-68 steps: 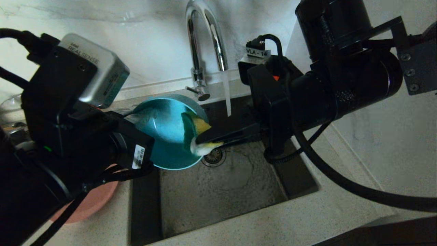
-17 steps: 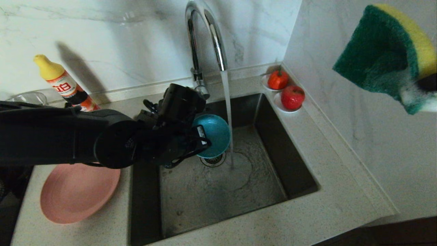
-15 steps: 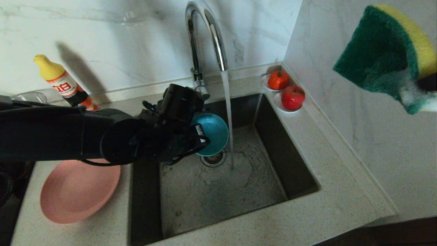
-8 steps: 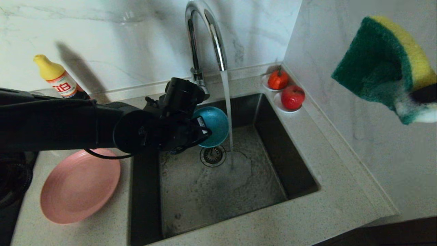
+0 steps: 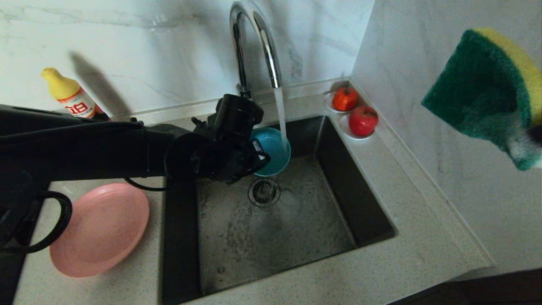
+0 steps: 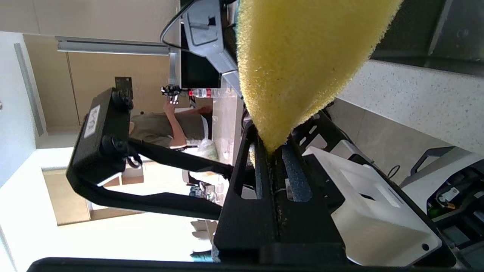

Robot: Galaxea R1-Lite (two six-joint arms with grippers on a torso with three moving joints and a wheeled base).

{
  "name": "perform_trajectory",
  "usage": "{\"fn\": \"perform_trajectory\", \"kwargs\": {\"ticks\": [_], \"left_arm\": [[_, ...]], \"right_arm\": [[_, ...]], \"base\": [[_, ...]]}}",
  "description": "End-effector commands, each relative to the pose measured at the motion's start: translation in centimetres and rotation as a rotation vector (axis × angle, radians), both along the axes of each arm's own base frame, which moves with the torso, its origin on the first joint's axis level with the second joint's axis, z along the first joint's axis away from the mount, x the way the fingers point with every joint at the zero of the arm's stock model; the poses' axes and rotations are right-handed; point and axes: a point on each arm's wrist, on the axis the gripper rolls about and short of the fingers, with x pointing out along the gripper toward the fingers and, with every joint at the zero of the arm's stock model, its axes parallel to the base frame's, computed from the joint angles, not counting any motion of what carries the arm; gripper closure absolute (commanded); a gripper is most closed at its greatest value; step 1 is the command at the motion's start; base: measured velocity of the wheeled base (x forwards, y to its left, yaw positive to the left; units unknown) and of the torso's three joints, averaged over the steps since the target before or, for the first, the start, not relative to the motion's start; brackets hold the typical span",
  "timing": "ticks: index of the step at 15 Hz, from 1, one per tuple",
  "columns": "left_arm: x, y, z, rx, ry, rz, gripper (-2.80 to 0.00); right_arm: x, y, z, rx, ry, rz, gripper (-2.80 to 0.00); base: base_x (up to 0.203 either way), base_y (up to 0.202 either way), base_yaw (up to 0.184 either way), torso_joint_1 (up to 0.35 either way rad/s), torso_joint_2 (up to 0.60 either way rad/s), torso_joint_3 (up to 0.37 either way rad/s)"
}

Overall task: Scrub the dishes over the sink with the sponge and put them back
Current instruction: Rinse the bowl

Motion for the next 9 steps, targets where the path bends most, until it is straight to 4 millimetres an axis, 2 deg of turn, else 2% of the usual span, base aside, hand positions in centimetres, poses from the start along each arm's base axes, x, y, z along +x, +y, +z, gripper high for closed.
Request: {"fn": "perform_trajectory", "kwargs": {"ticks": [1, 9], "left_arm": [[0.72, -0.48, -0.52, -0.003, 0.002, 0.005, 0.00], [0.00, 0.15, -0.58, 0.032, 0.042, 0.020, 0.00]], "right_arm": [[-0.38, -0.19, -0.17, 0.001, 0.001, 0.004, 0.00], [-0.50, -0.25, -0.47, 0.004, -0.006, 0.002, 0.00]], "base": [[0.000, 0.000, 0.000, 0.000, 0.00, 0.000], [0.000, 0.000, 0.000, 0.000, 0.00, 0.000]]}}
